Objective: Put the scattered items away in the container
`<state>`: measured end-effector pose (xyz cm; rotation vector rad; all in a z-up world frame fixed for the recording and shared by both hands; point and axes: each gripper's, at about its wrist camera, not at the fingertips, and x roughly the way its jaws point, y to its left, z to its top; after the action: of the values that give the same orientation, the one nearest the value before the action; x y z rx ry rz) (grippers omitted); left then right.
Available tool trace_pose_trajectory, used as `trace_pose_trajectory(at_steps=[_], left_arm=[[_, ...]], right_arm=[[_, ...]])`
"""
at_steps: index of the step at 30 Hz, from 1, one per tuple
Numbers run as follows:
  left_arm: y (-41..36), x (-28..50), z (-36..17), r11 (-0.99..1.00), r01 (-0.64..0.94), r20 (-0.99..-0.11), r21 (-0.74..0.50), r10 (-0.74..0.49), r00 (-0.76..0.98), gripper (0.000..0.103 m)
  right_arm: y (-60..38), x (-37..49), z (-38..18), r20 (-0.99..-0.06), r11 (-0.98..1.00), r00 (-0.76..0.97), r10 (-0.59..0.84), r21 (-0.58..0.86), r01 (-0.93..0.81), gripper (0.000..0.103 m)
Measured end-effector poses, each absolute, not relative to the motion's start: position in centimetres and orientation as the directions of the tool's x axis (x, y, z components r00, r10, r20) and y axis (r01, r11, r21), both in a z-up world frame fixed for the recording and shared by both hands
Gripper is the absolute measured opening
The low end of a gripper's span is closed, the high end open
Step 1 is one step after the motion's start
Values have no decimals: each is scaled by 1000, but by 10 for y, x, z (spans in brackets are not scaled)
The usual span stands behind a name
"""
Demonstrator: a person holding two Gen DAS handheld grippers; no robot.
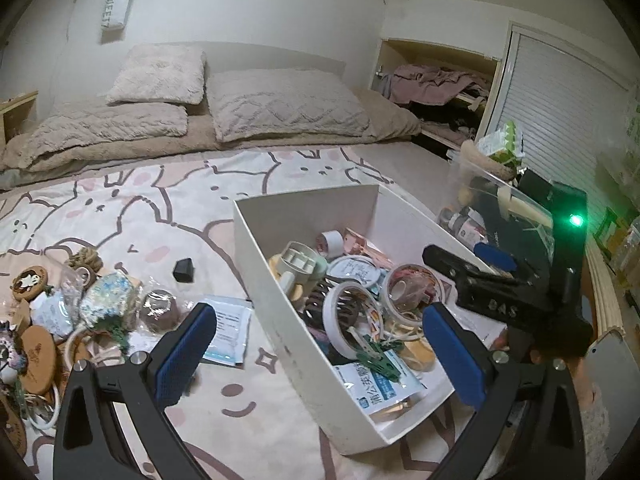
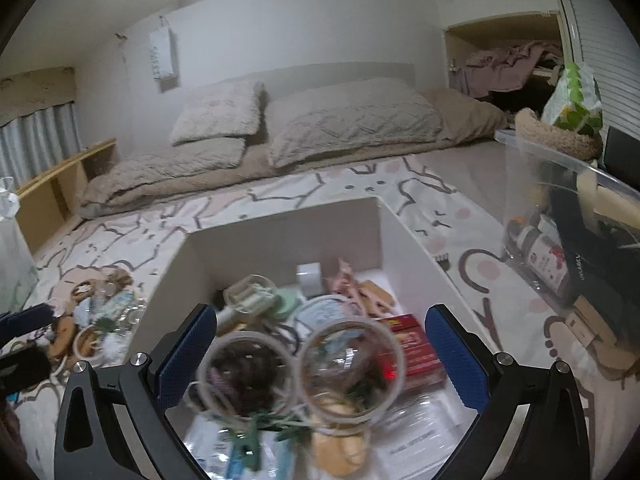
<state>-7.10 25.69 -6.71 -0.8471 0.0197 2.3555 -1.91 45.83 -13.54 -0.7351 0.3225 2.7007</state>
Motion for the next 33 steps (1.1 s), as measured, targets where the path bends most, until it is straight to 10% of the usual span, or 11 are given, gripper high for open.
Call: trace_pose_trajectory(at_steps=[33], left_arm=[[171,-24,2,-823,-542,-447,-167,553,-703,103]], right_arm=[[369,40,-45,-379,-939,-881,282,78,-334,103]])
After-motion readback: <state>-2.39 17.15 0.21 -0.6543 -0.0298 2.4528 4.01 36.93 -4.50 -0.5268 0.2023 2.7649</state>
